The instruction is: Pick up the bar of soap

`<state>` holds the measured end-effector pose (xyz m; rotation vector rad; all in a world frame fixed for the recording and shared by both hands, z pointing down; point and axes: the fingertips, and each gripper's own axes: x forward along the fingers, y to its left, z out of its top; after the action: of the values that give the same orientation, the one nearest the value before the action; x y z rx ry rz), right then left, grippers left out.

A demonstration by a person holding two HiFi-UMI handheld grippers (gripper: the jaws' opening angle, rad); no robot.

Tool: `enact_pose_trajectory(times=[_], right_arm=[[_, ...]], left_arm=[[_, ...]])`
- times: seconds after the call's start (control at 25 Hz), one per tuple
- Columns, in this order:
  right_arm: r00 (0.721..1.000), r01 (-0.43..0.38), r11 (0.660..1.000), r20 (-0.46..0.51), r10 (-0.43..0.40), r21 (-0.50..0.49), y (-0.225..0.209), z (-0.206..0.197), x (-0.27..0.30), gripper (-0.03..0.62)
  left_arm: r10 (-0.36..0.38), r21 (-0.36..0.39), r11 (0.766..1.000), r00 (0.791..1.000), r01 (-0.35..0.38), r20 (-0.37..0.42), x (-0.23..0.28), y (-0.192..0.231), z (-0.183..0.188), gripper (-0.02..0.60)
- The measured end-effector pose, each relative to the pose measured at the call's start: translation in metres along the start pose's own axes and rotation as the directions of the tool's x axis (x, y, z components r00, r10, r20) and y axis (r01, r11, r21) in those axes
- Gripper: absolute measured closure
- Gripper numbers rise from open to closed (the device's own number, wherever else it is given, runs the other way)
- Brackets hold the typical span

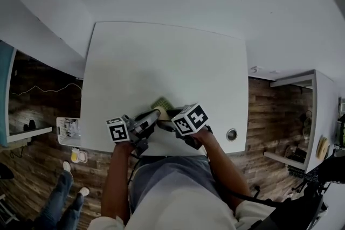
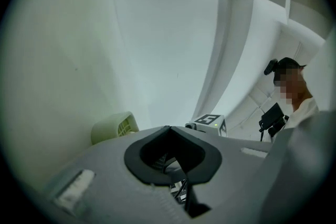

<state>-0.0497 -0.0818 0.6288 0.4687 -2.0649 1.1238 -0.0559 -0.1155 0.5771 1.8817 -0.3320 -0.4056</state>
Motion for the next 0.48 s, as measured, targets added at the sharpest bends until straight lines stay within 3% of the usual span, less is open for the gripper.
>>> enact_pose_trajectory(times=[0.16,0.28,0.36,0.48], right_arm=[[0.990,0.130,0.985,-0.038,-0.135,-0.115,-0.005,-0.002,0.002,0.321],[0.970,0.200,0.946,-0.083,-0.228,-0.255,-0.006,-0.005,0.008,0.304],[0.962,0.222,0.927,-0.087,-0.259,-0.302,-0.005,-0.007,0.012,0.301],[0.965,0.220,0.928,-0.070,-0.251,-0.301,-0.006,-0.008,0.011,0.306]], left_arm=[[0.028,0.050,0.998,0.999,-0.026,-0.041,0.011,0.000,-0.003,0.588],[0.030,0.073,0.997,0.999,-0.027,-0.042,0.015,-0.001,-0.006,0.575],[0.033,0.097,0.995,0.998,-0.028,-0.045,0.015,-0.001,-0.008,0.572],[0.016,0.104,0.995,0.998,-0.010,-0.056,0.016,-0.004,-0.009,0.552]])
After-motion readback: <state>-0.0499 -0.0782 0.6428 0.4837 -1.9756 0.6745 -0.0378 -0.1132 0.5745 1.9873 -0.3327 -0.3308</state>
